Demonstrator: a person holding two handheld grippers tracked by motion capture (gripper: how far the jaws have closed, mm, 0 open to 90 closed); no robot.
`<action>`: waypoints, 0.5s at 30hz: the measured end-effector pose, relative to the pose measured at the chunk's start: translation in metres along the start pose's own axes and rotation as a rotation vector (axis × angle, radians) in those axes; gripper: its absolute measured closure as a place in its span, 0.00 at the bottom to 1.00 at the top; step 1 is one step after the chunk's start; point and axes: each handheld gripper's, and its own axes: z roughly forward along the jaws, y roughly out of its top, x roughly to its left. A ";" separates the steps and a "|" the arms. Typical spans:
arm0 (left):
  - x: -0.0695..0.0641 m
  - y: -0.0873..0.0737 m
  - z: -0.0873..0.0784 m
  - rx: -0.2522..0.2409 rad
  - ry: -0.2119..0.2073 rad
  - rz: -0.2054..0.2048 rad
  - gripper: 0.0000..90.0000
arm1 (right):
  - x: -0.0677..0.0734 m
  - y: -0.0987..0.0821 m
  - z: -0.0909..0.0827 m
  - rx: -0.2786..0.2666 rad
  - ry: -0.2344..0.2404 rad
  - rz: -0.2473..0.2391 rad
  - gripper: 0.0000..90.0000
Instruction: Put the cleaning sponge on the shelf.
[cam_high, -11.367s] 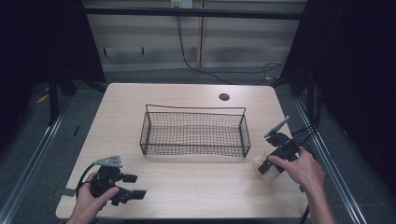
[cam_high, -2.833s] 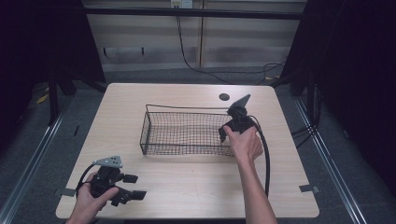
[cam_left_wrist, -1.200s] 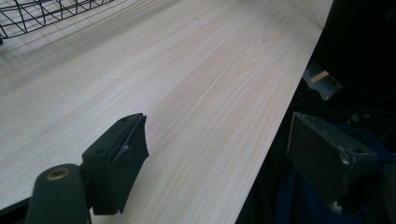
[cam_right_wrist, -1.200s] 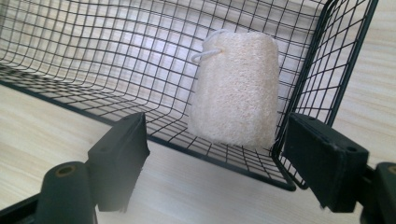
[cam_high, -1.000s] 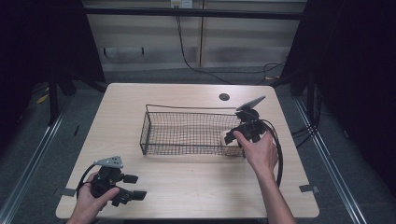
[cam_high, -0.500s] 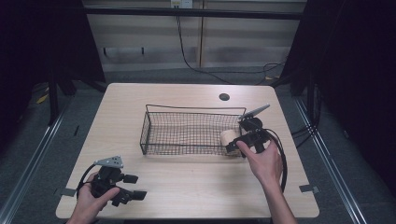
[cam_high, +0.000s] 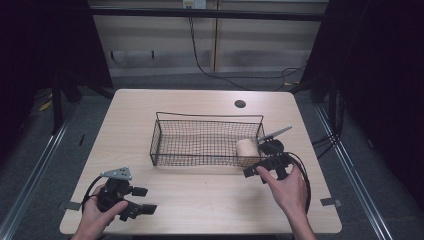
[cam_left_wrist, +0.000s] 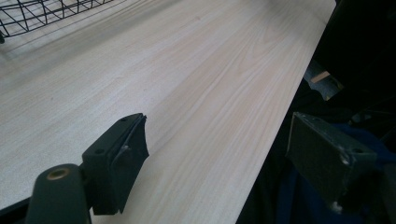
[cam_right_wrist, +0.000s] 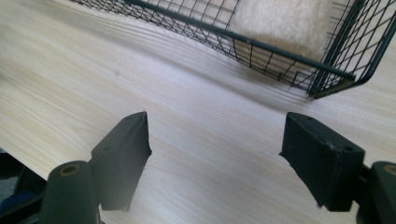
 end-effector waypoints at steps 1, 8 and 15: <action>0.000 0.000 0.000 -0.001 0.001 -0.001 0.22 | 0.000 0.000 0.000 0.000 0.000 0.000 0.26; 0.001 -0.001 0.000 0.006 -0.001 -0.003 0.22 | 0.000 -0.016 0.009 0.003 0.029 -0.021 0.26; 0.001 0.000 0.000 0.009 0.003 -0.001 0.22 | 0.005 -0.030 0.011 -0.009 0.032 -0.047 0.24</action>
